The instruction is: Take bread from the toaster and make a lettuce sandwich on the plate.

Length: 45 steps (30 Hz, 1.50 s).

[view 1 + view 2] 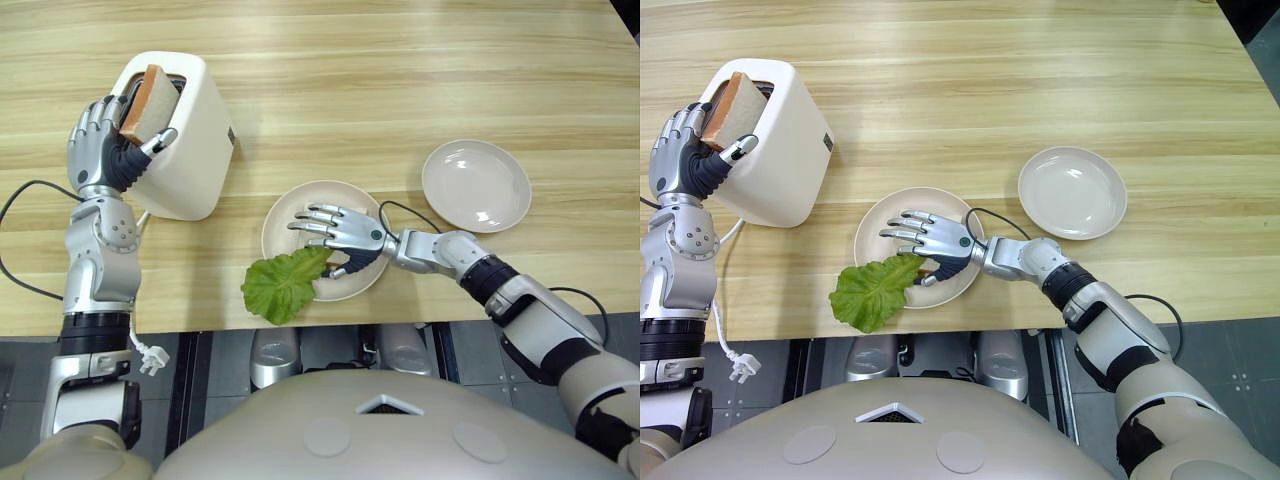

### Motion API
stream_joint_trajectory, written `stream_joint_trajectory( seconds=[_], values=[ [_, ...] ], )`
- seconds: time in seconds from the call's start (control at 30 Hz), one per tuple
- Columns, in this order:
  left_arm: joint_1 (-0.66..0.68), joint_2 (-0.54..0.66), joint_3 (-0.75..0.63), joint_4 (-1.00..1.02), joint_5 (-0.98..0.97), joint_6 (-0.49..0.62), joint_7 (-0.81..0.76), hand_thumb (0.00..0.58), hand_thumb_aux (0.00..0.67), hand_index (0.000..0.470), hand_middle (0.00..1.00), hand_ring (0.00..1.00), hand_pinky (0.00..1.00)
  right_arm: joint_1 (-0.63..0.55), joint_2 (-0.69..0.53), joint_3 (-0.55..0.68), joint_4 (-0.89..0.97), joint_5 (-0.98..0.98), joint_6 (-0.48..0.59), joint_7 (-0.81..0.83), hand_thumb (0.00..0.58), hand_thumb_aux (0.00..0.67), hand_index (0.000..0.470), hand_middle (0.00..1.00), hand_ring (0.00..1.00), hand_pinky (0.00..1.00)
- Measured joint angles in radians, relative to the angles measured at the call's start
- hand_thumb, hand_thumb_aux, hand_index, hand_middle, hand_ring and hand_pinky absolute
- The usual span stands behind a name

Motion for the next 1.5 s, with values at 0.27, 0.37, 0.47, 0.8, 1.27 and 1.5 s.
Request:
stream_joint_trajectory(
  seconds=[0.27, 0.37, 0.47, 0.8, 1.27, 1.5],
  values=[
    [-0.020, -0.005, -0.012, 0.037, 0.000, -0.022, 0.024, 0.000, 0.000, 0.000, 0.00, 0.00, 0.00, 0.000, 0.017, 0.001, 0.000, 0.003, -0.008, -0.010, 0.512, 0.441, 0.303, 0.00, 0.00, 0.00],
    [-0.024, -0.005, -0.018, 0.044, 0.000, -0.028, 0.031, 0.000, 0.000, 0.000, 0.00, 0.00, 0.00, 0.000, 0.018, 0.001, 0.000, 0.008, -0.009, -0.010, 0.509, 0.436, 0.299, 0.00, 0.00, 0.00],
    [-0.031, -0.005, -0.019, 0.058, 0.000, -0.036, 0.037, 0.000, 0.000, 0.000, 0.00, 0.00, 0.00, 0.001, 0.020, 0.001, -0.001, 0.022, -0.012, -0.010, 0.505, 0.428, 0.294, 0.00, 0.00, 0.00],
    [-0.043, -0.005, -0.021, 0.087, 0.000, -0.052, 0.044, 0.000, 0.000, 0.000, 0.00, 0.00, 0.00, 0.013, 0.025, 0.001, -0.015, 0.043, -0.022, -0.007, 0.005, 0.003, 0.002, 0.00, 0.00, 0.00],
    [-0.045, -0.005, -0.021, 0.094, -0.006, -0.061, 0.041, 0.000, 0.000, 0.000, 0.00, 0.00, 0.00, 0.030, 0.021, 0.000, -0.055, 0.079, -0.037, 0.030, 0.458, 0.363, 0.249, 0.00, 0.00, 0.00],
    [-0.045, -0.005, -0.021, 0.094, -0.019, -0.062, 0.040, 0.000, 0.000, 0.000, 0.00, 0.00, 0.00, 0.032, 0.023, 0.000, -0.055, 0.079, -0.041, 0.032, 0.517, 0.449, 0.308, 0.00, 0.00, 0.00]
  ],
)
